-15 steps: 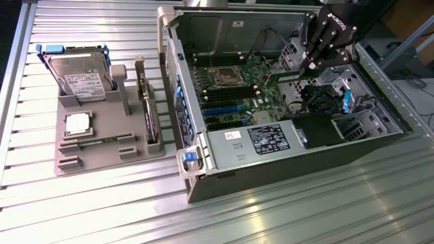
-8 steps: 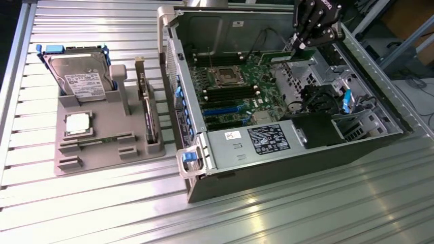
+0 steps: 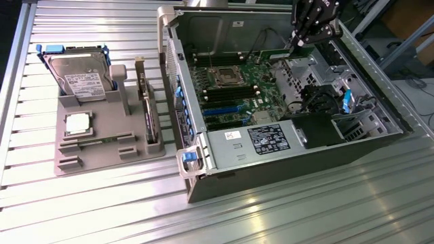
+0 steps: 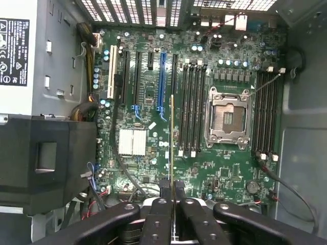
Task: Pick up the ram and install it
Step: 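Pick up the ram and move it above insertion slot, then insert the ram into the slot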
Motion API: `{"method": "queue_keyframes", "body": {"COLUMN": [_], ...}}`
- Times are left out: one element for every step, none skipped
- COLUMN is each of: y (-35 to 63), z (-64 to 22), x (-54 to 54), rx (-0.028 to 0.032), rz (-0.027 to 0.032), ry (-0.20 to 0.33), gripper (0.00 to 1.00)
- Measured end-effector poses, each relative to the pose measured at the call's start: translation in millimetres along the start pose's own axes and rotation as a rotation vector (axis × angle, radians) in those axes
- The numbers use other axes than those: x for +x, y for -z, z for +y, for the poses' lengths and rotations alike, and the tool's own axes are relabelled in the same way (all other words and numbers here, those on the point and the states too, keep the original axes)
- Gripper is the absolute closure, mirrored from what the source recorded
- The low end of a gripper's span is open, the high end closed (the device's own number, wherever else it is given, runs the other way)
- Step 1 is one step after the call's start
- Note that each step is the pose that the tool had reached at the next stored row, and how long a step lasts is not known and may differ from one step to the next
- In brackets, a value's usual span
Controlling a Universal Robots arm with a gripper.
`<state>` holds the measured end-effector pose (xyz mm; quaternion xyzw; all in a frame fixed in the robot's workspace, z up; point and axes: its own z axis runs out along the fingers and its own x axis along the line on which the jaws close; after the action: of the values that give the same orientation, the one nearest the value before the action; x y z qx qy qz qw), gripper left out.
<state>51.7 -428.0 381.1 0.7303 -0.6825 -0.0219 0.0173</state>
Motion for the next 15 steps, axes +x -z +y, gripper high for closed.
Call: {"method": "queue_keyframes", "body": {"y": [0.0, 0.1, 0.1, 0.0, 0.0, 0.0, 0.0, -0.4, -0.6, -0.8, -0.8, -0.8, -0.8, -0.8, -0.8], "z": [0.0, 0.0, 0.0, 0.1, 0.0, 0.0, 0.0, 0.0, -0.1, 0.0, 0.0, 0.0, 0.0, 0.0, 0.0], "x": [0.0, 0.3, 0.4, 0.4, 0.4, 0.4, 0.4, 0.4, 0.4, 0.4, 0.4, 0.4, 0.4, 0.4, 0.4], "rx": [0.0019, 0.0047, 0.0064, 0.0069, 0.0069, 0.0069, 0.0068, 0.0068, 0.0068, 0.0068, 0.0069, 0.0068, 0.0069, 0.0069, 0.0068], "rz": [-0.0289, -0.0705, -0.0954, -0.1016, -0.1016, -0.1016, -0.1015, -0.1015, -0.1015, -0.1016, -0.1016, -0.1016, -0.1016, -0.1016, -0.1016], "ry": [0.002, 0.004, 0.005, 0.006, 0.006, 0.006, 0.006, 0.006, 0.006, 0.006, 0.006, 0.006, 0.006, 0.006, 0.006], "gripper": [0.88, 0.88, 0.88, 0.88, 0.88, 0.88, 0.88, 0.88, 0.88, 0.88, 0.88, 0.88, 0.88, 0.88, 0.88]}}
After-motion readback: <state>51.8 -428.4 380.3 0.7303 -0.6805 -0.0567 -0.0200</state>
